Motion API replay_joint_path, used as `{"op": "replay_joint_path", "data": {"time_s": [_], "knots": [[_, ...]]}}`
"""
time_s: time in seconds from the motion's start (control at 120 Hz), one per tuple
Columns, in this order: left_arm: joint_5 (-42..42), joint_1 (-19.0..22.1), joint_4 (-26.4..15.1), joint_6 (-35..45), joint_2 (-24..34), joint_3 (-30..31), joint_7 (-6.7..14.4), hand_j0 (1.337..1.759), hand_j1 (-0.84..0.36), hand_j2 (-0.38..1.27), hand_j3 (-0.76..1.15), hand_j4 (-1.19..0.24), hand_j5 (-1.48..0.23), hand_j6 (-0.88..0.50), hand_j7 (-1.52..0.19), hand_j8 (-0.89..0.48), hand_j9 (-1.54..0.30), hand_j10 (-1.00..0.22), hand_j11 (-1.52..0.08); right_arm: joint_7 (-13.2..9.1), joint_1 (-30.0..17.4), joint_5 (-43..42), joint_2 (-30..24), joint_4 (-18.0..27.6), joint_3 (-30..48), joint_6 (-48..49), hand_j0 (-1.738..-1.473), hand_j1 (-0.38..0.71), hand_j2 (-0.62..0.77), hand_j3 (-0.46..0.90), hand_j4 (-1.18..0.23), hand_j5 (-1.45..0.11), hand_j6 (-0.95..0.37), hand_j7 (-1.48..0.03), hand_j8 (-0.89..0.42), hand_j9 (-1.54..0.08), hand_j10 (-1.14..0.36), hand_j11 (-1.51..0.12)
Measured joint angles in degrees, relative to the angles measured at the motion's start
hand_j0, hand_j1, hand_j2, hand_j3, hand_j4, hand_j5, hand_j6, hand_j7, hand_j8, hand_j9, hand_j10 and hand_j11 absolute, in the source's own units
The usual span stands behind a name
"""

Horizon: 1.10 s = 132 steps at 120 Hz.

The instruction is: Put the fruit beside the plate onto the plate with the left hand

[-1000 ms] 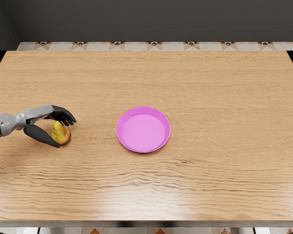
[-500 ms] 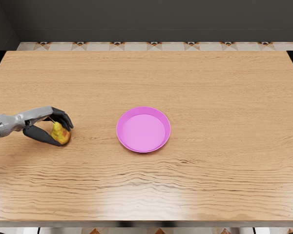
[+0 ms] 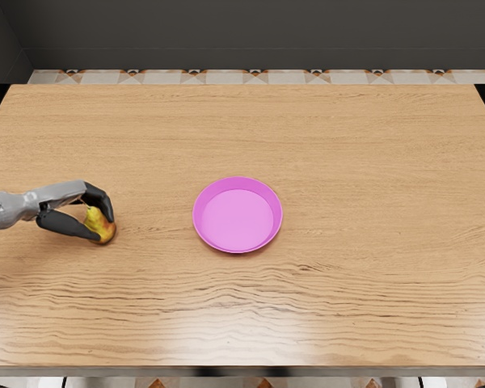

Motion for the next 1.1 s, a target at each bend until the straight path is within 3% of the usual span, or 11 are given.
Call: {"op": "replay_joint_path", "data": {"time_s": [0.183,0.383,0.492,0.583,0.692,1.1], "knots": [[0.3,-0.1,0.1,-0.5,-0.2,0.1,0.0,1.653,-0.35,0.33,0.0,-0.74,-0.87,-0.64,-0.87,-0.42,-0.89,-0.42,-0.95,0.0,0.0,0.0,0.0,0.0,0.0,0.0,-1.658,-0.31,-0.01,0.0,-0.03,-0.04,-0.03,-0.04,-0.03,-0.04,-0.03,-0.04],[0.4,-0.2,0.1,-1.0,-0.1,0.1,0.0,1.648,-0.4,0.38,0.0,-0.75,-0.93,-0.57,-0.94,-0.35,-0.95,-0.35,-1.0,0.0,0.0,0.0,0.0,0.0,0.0,0.0,-1.658,-0.31,-0.01,0.0,-0.03,-0.04,-0.03,-0.04,-0.03,-0.04,-0.03,-0.04],[0.8,-0.9,0.0,-1.3,0.0,0.3,0.0,1.649,-0.39,0.38,0.0,-0.74,-0.97,-0.56,-0.96,-0.36,-0.98,-0.38,-1.0,0.0,0.0,0.0,0.0,0.0,0.0,0.0,-1.658,-0.31,-0.01,0.0,-0.03,-0.04,-0.03,-0.04,-0.03,-0.04,-0.03,-0.04],[0.9,-1.5,0.0,-1.8,-0.1,0.3,0.0,1.65,-0.44,0.51,0.0,-0.72,-1.02,-0.56,-1.0,-0.35,-1.01,-0.38,-1.01,0.0,0.0,0.0,0.0,0.0,0.0,0.0,-1.658,-0.31,-0.01,0.0,-0.03,-0.04,-0.03,-0.04,-0.03,-0.04,-0.03,-0.04],[0.8,-2.8,0.0,-2.4,-0.2,0.3,-0.1,1.652,-0.48,0.64,0.0,-0.72,-1.03,-0.52,-1.02,-0.4,-1.02,-0.45,-1.02,0.0,0.0,0.0,0.0,0.0,0.0,0.0,-1.658,-0.31,-0.01,0.0,-0.03,-0.04,-0.03,-0.04,-0.03,-0.04,-0.03,-0.04],[0.2,-11.0,0.1,-7.2,-1.0,0.1,0.0,1.656,-0.43,0.69,0.0,-0.75,-1.06,-0.56,-1.04,-0.5,-1.03,-0.56,-1.02,0.1,0.0,0.0,0.0,0.0,0.0,0.0,-1.658,-0.31,-0.01,0.0,-0.03,-0.04,-0.03,-0.04,-0.03,-0.04,-0.03,-0.04]]}}
